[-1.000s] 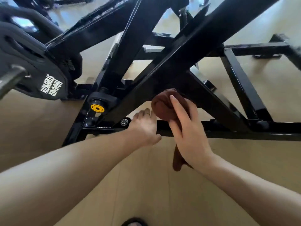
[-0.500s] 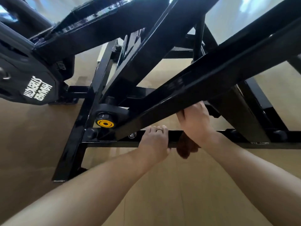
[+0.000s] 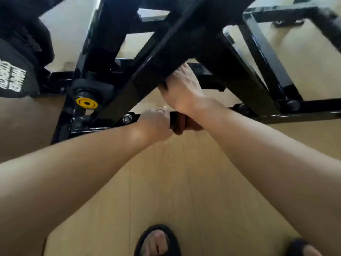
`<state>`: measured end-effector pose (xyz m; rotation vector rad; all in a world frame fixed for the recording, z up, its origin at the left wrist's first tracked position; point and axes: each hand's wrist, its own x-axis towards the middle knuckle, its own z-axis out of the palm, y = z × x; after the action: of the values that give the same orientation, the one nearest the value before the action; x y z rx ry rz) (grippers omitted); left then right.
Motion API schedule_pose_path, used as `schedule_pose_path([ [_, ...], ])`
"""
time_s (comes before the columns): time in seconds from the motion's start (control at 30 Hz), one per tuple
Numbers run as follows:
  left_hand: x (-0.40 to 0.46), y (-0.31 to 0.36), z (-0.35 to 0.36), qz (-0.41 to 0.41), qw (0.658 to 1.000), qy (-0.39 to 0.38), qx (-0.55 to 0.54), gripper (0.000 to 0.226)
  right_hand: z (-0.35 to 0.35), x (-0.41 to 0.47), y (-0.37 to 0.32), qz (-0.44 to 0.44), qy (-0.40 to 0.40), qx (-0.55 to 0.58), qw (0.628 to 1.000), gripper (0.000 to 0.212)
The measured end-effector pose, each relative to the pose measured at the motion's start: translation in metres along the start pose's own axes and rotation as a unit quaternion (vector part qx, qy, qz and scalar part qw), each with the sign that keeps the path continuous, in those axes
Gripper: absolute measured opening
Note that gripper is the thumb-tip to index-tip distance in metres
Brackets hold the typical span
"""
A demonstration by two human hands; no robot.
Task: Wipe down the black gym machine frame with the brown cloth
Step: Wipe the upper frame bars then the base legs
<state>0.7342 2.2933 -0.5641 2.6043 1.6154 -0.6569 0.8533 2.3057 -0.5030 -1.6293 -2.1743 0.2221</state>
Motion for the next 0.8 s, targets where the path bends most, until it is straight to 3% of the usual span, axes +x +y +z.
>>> schedule_pose_path([
  [0.2, -0.004, 0.001, -0.005, -0.01, 0.999, -0.013, 0.036, 0.07, 0.009, 0.001, 0.008, -0.025, 0.047, -0.031, 0.998, 0.037],
  [0.27, -0.005, 0.009, -0.01, -0.029, 0.999, -0.028, 0.032, 0.077, 0.015, -0.012, 0.027, 0.017, 0.098, -0.042, 0.994, 0.05],
  [0.33, -0.006, 0.013, -0.011, -0.04, 0.998, -0.04, 0.032, 0.083, 0.016, -0.024, 0.05, 0.07, 0.186, -0.078, 0.977, 0.043],
  [0.37, -0.007, 0.015, -0.011, -0.043, 0.998, -0.04, 0.026, 0.084, 0.014, -0.029, 0.056, 0.092, 0.193, -0.079, 0.974, 0.037],
  [0.5, -0.004, 0.02, -0.007, -0.078, 0.996, -0.038, -0.02, 0.074, 0.007, -0.026, 0.03, 0.146, 0.121, -0.001, 0.982, 0.046],
  [0.63, -0.011, 0.02, 0.003, -0.064, 0.997, -0.036, -0.037, 0.055, 0.012, -0.003, -0.014, -0.004, 0.055, 0.02, 0.998, 0.064],
  [0.8, -0.012, 0.013, 0.002, -0.06, 0.995, -0.023, -0.07, 0.051, 0.015, -0.007, -0.006, -0.017, 0.089, 0.025, 0.996, 0.069],
])
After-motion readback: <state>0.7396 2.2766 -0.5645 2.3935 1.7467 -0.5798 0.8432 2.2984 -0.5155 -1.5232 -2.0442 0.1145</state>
